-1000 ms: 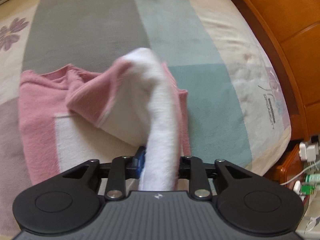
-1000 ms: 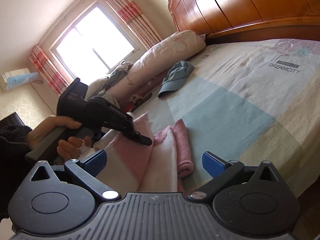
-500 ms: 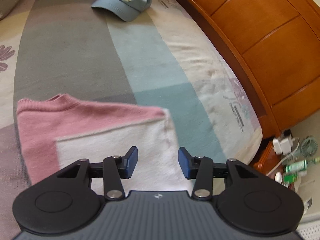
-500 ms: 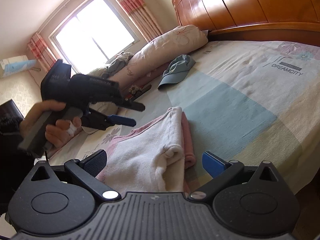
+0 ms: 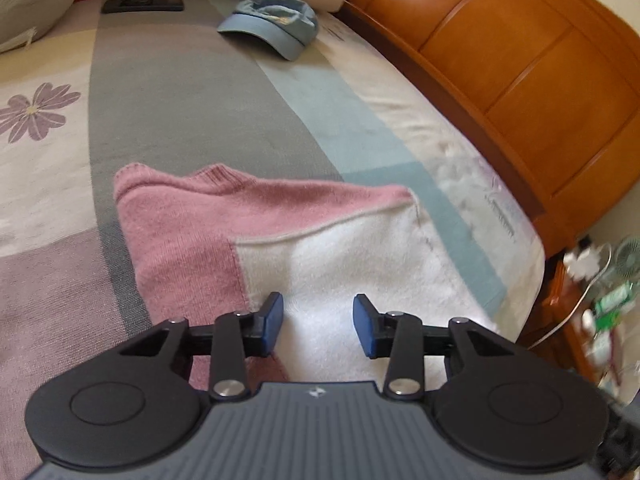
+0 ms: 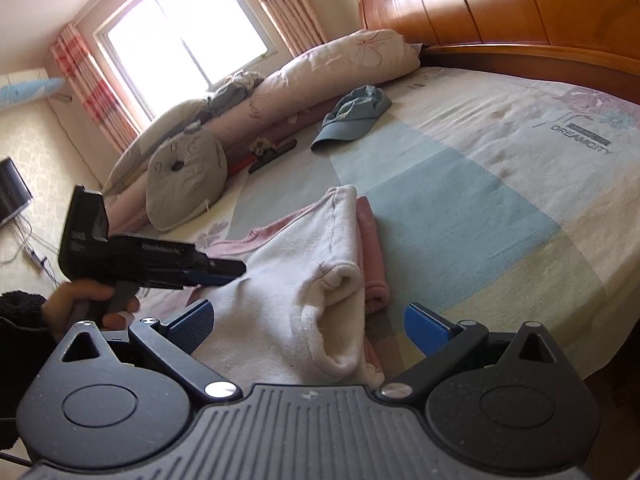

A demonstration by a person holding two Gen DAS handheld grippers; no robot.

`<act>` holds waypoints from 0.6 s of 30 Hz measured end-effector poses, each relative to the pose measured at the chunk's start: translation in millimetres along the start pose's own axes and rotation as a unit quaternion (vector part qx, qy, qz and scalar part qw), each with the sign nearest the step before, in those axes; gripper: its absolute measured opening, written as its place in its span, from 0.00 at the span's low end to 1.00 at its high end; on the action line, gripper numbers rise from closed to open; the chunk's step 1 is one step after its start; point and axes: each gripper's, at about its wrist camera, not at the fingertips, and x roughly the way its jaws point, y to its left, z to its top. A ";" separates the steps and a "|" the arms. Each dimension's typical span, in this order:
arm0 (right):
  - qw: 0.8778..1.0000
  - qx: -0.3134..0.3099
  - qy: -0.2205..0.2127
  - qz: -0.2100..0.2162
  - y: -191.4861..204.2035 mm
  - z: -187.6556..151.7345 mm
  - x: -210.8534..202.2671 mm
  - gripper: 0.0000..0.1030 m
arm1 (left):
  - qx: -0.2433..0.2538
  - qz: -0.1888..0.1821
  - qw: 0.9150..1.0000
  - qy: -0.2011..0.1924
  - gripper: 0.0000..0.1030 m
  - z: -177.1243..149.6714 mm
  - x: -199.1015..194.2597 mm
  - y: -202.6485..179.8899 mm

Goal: Fold clothes

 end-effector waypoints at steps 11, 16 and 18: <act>0.987 -0.120 0.053 0.088 54.7 19.9 63.5 1.00 | 0.007 -0.040 0.999 -0.023 0.59 -5.5 7.2 12.5; 0.986 -0.129 0.095 0.033 28.7 8.2 87.0 0.98 | 0.048 -0.036 0.998 -0.024 0.59 -7.5 5.1 6.8; 0.986 -0.135 0.086 0.039 26.2 5.4 74.2 0.99 | 0.058 -0.027 0.998 -0.028 0.59 -8.2 1.8 1.4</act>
